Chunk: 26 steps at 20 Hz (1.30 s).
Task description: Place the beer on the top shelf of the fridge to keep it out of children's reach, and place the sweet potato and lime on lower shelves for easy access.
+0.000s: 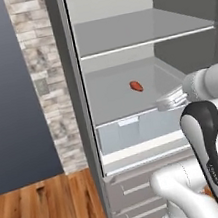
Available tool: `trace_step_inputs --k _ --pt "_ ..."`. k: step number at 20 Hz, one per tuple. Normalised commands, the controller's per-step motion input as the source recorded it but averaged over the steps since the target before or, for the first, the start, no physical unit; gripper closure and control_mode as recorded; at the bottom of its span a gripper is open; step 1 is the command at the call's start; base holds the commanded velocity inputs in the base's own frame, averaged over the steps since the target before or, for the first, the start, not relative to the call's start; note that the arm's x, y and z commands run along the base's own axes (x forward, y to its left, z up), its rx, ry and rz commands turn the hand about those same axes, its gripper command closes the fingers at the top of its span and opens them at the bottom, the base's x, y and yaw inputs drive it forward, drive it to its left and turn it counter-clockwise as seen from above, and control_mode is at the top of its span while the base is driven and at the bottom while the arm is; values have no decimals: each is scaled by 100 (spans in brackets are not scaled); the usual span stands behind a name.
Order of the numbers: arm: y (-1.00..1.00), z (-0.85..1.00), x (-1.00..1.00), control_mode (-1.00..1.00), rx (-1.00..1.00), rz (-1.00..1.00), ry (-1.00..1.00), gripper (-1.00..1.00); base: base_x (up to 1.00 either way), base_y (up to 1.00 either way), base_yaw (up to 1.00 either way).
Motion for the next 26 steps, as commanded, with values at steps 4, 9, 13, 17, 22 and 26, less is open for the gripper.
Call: trace_step_inputs --k 4,9,13,17,22,26 --pt "0 0 0 100 0 0 0 -100 -84 13 -13" --pt "0 0 0 100 0 0 0 -100 -49 10 -56" --pt "0 0 0 100 0 0 0 -100 -74 36 -68" --pt "0 0 0 100 0 0 0 -100 -93 54 -59" --pt "0 0 0 100 0 0 0 -100 -98 57 -50" --pt "0 0 0 100 0 0 0 -100 -26 0 -55"
